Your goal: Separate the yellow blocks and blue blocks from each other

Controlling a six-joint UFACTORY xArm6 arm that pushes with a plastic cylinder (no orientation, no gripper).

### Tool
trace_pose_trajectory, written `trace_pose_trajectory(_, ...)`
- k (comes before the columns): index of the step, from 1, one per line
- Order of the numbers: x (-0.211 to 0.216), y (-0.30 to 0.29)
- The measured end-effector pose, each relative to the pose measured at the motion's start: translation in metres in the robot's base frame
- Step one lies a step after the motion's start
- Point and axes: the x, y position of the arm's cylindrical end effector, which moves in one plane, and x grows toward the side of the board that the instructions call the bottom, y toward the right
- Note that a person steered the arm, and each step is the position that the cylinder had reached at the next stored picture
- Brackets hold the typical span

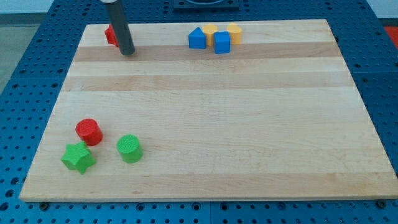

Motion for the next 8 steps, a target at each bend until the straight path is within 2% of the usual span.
trace_pose_trajectory(3, -0.052, 0.09)
trace_pose_trajectory(4, -0.052, 0.122)
trace_pose_trajectory(6, -0.019, 0.153)
trace_pose_trajectory(8, -0.018, 0.222)
